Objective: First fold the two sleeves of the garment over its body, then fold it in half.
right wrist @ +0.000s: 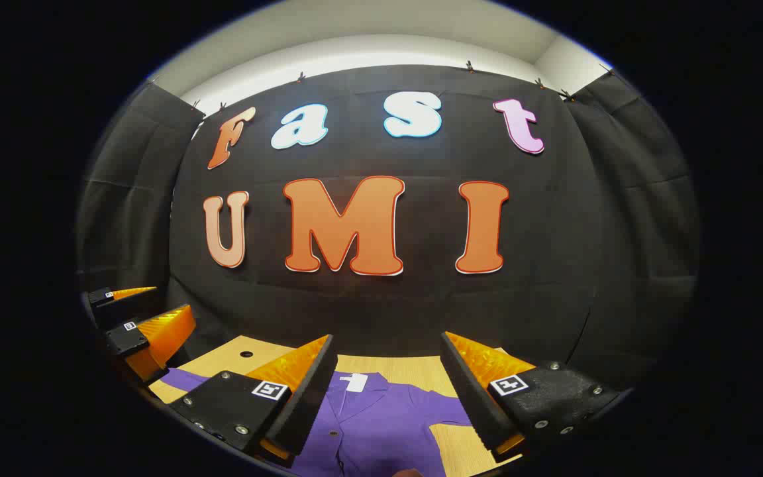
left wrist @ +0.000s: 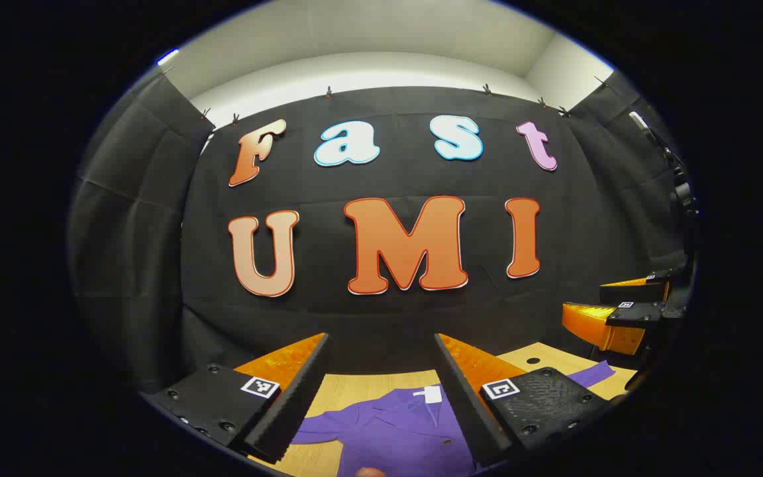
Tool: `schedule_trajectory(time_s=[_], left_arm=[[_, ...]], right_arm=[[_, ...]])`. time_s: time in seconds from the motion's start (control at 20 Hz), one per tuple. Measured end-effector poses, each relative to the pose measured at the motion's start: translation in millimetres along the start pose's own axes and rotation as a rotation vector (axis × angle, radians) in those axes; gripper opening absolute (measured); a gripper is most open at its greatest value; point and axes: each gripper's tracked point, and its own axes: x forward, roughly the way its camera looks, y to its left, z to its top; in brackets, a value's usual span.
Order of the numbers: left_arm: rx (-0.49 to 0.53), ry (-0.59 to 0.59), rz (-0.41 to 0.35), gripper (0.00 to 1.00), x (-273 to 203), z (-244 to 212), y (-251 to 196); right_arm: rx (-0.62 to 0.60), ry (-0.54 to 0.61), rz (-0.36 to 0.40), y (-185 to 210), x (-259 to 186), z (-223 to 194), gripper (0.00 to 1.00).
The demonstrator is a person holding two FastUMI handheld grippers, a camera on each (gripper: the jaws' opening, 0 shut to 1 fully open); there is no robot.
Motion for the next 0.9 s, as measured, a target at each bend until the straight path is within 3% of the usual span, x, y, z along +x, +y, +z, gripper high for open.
schedule_trajectory(time_s=[0.55, 0.6, 0.65, 0.8, 0.85, 0.9], left_arm=[[-0.01, -0.026, -0.011, 0.94, 12.7, 4.5, 6.5], [-0.01, -0.027, -0.017, 0.94, 12.7, 4.1, 4.4], [-0.006, -0.033, -0.02, 0.94, 12.9, 5.0, 4.3], [-0.002, -0.041, -0.026, 0.95, 12.8, 8.6, 5.5], [-0.002, -0.04, -0.029, 0.95, 12.1, 8.3, 4.9], [-0.001, -0.039, -0.03, 0.94, 11.7, 8.8, 5.0]], right_arm=[[-0.016, 0.011, -0.075, -19.0, 3.6, -3.3, 0.95], [-0.016, 0.011, -0.08, -19.3, 3.3, -2.6, 1.0], [-0.013, 0.01, -0.083, -20.3, 2.4, -2.3, 0.95], [-0.004, 0.014, -0.094, -21.9, 2.3, -3.9, 0.95], [-0.008, 0.019, -0.102, -23.7, 2.4, -6.1, 1.0], [-0.01, 0.027, -0.106, -24.5, 2.3, -8.9, 0.95]])
